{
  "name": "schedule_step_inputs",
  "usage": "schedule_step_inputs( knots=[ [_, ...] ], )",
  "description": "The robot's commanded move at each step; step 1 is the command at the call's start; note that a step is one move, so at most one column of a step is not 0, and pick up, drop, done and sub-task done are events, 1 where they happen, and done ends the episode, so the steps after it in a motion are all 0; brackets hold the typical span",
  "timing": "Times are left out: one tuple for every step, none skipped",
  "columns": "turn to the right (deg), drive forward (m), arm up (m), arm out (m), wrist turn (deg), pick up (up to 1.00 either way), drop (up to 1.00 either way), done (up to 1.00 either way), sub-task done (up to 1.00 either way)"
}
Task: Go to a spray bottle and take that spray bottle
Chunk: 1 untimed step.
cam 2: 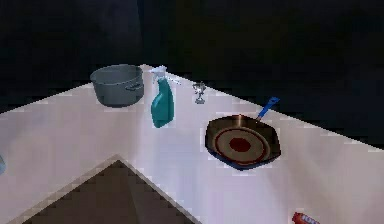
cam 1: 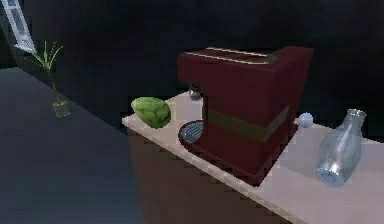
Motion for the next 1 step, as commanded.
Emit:
schedule_step_inputs(
  knots=[
    [0.0, 0.00, 0.38, 0.00, 0.0, 0.00, 0.00, 0.00, 0.00]
  ],
)
